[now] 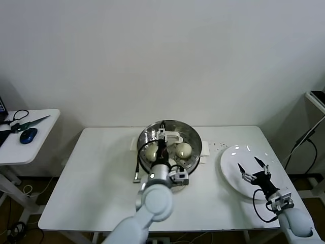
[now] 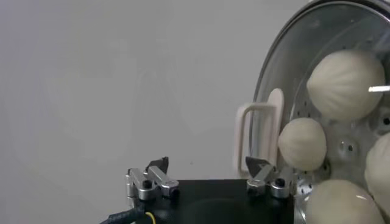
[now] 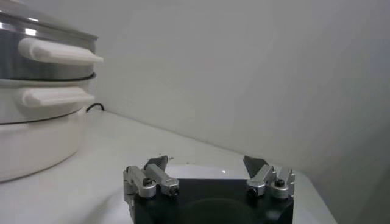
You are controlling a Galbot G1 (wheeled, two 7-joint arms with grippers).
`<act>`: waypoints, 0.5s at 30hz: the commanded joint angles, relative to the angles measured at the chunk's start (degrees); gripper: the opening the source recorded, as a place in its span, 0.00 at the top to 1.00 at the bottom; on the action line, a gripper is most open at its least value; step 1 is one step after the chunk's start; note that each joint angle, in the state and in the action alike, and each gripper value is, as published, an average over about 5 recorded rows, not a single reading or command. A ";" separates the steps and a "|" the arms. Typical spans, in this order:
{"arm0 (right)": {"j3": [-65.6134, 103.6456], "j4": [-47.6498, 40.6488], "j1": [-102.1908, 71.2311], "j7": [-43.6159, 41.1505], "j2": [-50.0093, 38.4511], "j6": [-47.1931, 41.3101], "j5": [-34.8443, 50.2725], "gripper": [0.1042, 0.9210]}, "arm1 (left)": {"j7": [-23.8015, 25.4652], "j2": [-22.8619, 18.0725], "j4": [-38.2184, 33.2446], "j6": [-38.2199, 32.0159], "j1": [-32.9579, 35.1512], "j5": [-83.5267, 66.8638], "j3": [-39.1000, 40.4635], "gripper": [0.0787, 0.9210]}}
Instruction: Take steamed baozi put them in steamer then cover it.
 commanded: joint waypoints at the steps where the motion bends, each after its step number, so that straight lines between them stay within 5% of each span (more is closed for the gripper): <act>1: 0.31 1.53 -0.10 1.26 0.00 -2.65 1.20 0.12 | -3.85 11.76 -15.49 2.01 9.63 -15.28 -4.53 0.14; 9: 0.88 4.28 -1.76 1.42 0.92 -2.86 0.54 0.12 | -18.98 18.10 -20.06 -8.14 18.56 -42.79 -19.60 0.12; 15: 1.42 7.09 -3.80 1.49 1.98 -2.51 0.32 0.12 | -25.81 15.71 -17.92 -25.97 29.51 -66.67 -41.98 0.12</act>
